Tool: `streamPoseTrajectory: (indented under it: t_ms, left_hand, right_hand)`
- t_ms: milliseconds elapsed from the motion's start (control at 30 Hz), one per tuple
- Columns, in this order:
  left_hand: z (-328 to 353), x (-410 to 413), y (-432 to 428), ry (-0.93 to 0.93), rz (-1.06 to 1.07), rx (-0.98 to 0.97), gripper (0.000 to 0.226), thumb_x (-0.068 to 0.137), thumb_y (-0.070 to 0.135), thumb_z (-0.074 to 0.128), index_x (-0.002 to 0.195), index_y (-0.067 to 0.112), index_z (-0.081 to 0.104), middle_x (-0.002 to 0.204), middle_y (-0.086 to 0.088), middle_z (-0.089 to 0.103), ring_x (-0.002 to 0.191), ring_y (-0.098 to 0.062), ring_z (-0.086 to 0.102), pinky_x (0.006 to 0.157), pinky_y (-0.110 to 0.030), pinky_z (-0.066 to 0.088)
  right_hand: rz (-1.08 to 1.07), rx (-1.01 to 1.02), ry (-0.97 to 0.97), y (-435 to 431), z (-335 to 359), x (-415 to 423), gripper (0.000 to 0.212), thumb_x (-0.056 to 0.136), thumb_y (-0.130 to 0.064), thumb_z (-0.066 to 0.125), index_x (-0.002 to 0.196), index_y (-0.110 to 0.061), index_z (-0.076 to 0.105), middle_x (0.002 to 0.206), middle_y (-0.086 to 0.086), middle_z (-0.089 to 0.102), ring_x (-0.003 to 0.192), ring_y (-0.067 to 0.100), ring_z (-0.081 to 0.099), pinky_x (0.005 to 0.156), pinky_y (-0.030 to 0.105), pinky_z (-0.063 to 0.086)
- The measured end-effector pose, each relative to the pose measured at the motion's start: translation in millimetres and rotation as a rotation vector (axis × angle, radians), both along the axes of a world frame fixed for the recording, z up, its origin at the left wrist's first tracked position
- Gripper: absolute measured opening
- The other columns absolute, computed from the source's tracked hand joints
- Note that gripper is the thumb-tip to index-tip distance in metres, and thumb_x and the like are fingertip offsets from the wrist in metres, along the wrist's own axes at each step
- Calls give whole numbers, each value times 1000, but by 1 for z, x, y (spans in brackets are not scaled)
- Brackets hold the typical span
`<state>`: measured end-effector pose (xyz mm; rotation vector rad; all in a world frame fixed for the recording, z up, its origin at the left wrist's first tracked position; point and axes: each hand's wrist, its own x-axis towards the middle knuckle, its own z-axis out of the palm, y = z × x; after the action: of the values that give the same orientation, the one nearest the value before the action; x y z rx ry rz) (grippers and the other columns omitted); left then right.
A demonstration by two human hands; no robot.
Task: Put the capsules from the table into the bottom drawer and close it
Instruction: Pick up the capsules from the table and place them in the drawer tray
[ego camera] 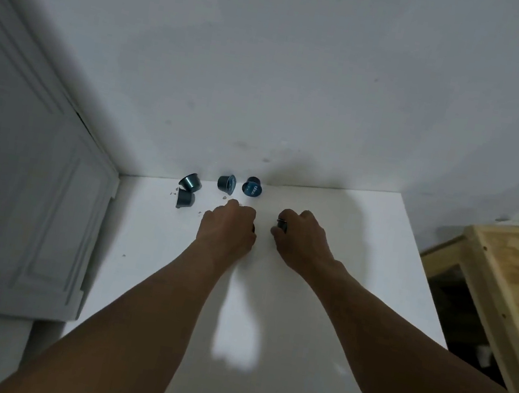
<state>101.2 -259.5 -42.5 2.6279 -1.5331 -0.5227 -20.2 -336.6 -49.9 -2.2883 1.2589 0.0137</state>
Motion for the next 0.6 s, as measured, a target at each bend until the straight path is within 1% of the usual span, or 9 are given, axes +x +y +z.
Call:
streamPoseTrajectory:
  t_ms: [133,200,267,333,400,500,600]
  left_hand:
    - [-6,0,4,18,-11,-6,20,89,18,51,104,13,63,101,-12,60,91,-33,60,73,-33,45]
    - [-3,-3,8,46,6,-44,19,89,18,51,102,12,63,99,-14,60,90,-34,60,69,-31,42]
    - [7,-8,11,114,31,-81,18,88,19,53,102,14,65,99,-13,62,90,-33,60,68,-29,40]
    - [22,-15,15,187,60,-109,17,87,19,56,101,17,67,101,-9,65,92,-30,60,68,-27,38]
    - [42,-23,22,236,72,-142,19,87,17,57,102,20,68,102,-6,68,93,-27,61,71,-25,42]
    - [78,-38,44,291,89,-212,21,87,11,57,102,19,70,102,-7,69,93,-26,63,78,-30,51]
    - [111,-53,77,397,124,-268,23,86,5,54,96,18,70,98,-12,70,88,-30,65,81,-36,56]
  right_hand:
    - [-3,2,-15,5,-3,-3,19,93,-19,50,107,-9,57,102,14,49,80,29,51,70,32,43]
    - [-19,5,-14,11,1,-8,14,90,-13,50,101,-8,56,99,13,46,72,26,46,65,30,43]
    - [-37,9,-13,17,9,-17,11,88,-9,51,98,-8,54,94,9,42,67,22,43,60,27,39]
    - [-37,4,-24,25,20,-27,12,86,-6,52,97,-9,54,93,8,43,68,22,45,59,26,38]
    - [-27,-8,-50,33,36,-36,13,85,-4,52,97,-9,54,95,10,46,73,24,50,62,26,41]
    - [-12,-44,-99,48,64,-49,15,83,-2,50,96,-9,54,94,10,46,74,25,50,63,25,39]
    - [-2,-77,-174,68,95,-63,20,80,0,47,96,-9,54,90,8,42,75,27,48,56,24,32]
